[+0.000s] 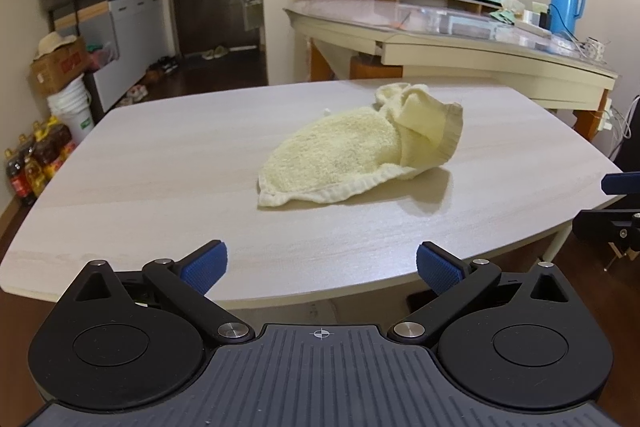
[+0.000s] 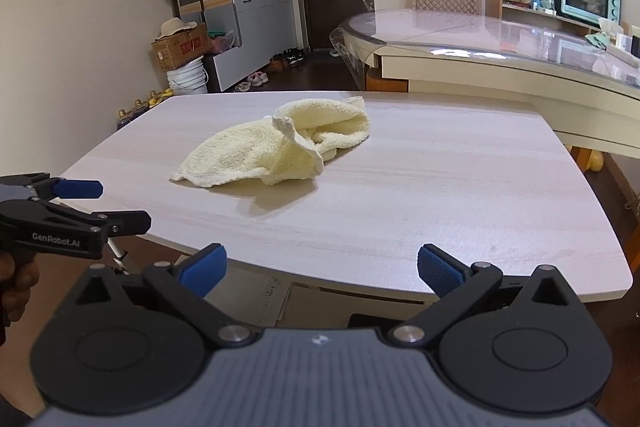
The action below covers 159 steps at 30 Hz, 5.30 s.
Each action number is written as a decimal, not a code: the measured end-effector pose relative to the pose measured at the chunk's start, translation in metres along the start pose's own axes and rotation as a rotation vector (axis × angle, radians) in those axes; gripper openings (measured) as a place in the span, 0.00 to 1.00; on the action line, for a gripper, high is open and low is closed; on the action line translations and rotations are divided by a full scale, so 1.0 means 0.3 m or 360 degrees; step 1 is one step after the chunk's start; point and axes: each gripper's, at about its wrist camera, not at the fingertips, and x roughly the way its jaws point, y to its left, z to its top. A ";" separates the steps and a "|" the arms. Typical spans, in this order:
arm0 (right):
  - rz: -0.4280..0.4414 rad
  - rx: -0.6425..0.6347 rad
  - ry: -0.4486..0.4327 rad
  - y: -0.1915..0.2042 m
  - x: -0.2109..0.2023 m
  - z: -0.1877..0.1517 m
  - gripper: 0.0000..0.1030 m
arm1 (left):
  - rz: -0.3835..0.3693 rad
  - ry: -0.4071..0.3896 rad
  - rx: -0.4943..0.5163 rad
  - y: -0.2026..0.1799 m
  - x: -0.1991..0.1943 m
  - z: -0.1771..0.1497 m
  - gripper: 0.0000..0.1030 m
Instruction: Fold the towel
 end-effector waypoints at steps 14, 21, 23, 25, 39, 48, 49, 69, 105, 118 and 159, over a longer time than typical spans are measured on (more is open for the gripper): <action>-0.0012 -0.0020 0.0001 0.010 0.011 -0.007 1.00 | -0.0004 0.0005 -0.0003 0.003 0.008 -0.014 1.00; -0.0005 -0.0029 0.0002 0.017 0.012 -0.010 1.00 | 0.0010 0.0016 -0.0021 0.007 0.014 -0.020 1.00; -0.0006 -0.0032 0.0001 0.019 0.012 -0.009 1.00 | 0.0011 0.0017 -0.0024 0.008 0.015 -0.021 1.00; -0.0003 -0.0038 0.0000 0.021 0.012 -0.007 1.00 | 0.0013 0.0019 -0.0023 0.008 0.016 -0.022 1.00; 0.0009 -0.0056 -0.0001 0.032 0.014 0.001 1.00 | 0.0053 0.0023 -0.0036 0.020 0.012 -0.022 1.00; 0.0014 -0.0056 0.0002 0.031 0.016 0.007 1.00 | 0.0054 0.0026 -0.0034 0.022 0.012 -0.021 1.00; 0.0015 -0.0055 0.0004 0.030 0.016 0.006 1.00 | 0.0053 0.0029 -0.0035 0.021 0.013 -0.021 1.00; 0.0021 -0.0063 0.0003 0.038 0.014 0.016 1.00 | 0.0056 0.0039 -0.0021 0.016 0.021 -0.025 1.00; 0.0074 -0.0243 -0.0035 0.096 0.146 0.190 1.00 | 0.0056 0.0055 0.0031 0.028 0.089 0.003 1.00; 0.0094 -0.0422 0.0017 0.133 0.344 0.300 0.65 | 0.0123 0.0022 0.0023 0.096 0.131 0.042 1.00; -0.0131 0.0176 0.0024 -0.308 0.049 0.075 0.30 | -0.0378 0.0133 0.0354 0.125 0.582 0.445 0.95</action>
